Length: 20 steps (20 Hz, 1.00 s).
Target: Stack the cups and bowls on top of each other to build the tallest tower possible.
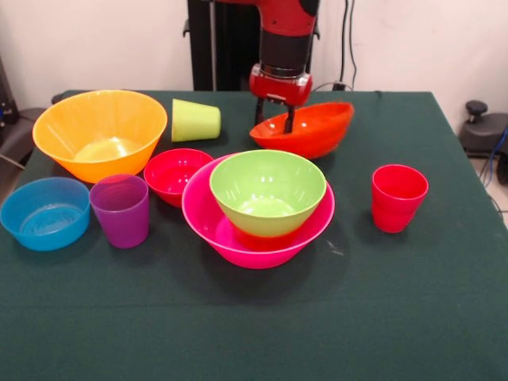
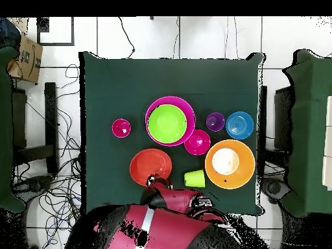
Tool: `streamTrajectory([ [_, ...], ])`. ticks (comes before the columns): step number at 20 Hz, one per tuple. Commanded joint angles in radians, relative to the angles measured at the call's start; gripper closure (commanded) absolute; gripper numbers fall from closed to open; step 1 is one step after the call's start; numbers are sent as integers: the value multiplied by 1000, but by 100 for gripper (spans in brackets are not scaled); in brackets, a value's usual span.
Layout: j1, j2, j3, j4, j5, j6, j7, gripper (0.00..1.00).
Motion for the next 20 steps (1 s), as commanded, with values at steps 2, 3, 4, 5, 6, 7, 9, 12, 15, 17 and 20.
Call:
streamTrajectory([
  [2,-49,-76,180,-72,3,107,67,0],
  [3,-56,-89,193,-69,3,122,61,0],
  [4,-63,-96,203,-69,3,131,58,0],
  [5,-70,-103,213,-68,2,139,54,0],
  [6,-74,-104,218,-68,2,142,53,0],
  [7,-82,-105,230,-69,0,140,54,0],
  [9,-90,-97,242,-70,-3,129,57,0],
  [12,-89,-85,243,-74,-5,118,57,0],
  [15,-83,-66,235,-76,-8,96,59,0],
  [17,-70,-46,217,-82,-8,76,62,0],
  [20,-42,-35,184,-84,2,65,66,0],
])
